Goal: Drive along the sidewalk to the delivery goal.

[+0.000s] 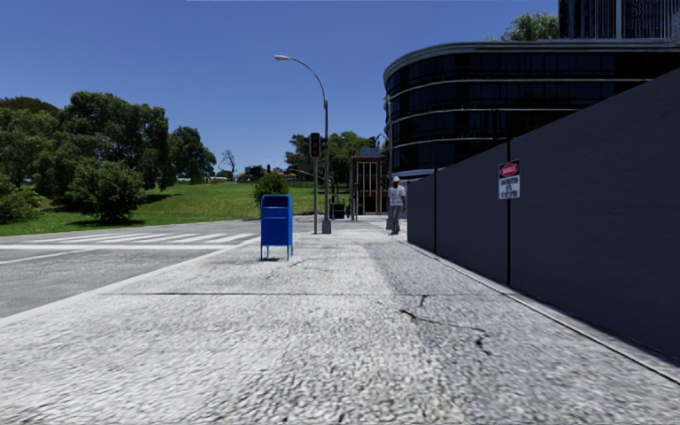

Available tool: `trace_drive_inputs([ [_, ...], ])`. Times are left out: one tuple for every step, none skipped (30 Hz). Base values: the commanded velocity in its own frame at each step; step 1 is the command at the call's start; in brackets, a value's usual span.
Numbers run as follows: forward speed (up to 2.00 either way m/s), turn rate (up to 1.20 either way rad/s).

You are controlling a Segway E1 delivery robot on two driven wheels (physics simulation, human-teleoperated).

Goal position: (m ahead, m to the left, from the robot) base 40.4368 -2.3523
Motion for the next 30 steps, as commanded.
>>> trace_drive_inputs([
  [2.00, 0.00],
  [2.00, 0.00],
  [2.00, 0.00],
  [2.00, 0.00],
  [2.00, 0.00],
  [2.00, 0.00],
  [2.00, 0.00],
  [2.00, 0.00],
  [2.00, 0.00],
  [2.00, 0.00],
  [2.00, 0.00],
  [2.00, 0.00],
  [1.91, 0.00],
  [1.61, 0.00],
  [1.39, 0.00],
  [1.39, 0.00],
  [1.20, 0.23],
  [1.11, 0.46],
  [1.11, 0.46],
  [1.10, 0.55],
  [1.13, 0.57],
  [1.21, 0.58],
  [1.21, 0.58],
  [1.31, 0.58],
  [1.36, 0.58],
  [1.41, 0.58],
  [1.41, 0.58],
  [1.45, 0.58],
  [1.47, 0.58],
  [1.47, 0.58],
])
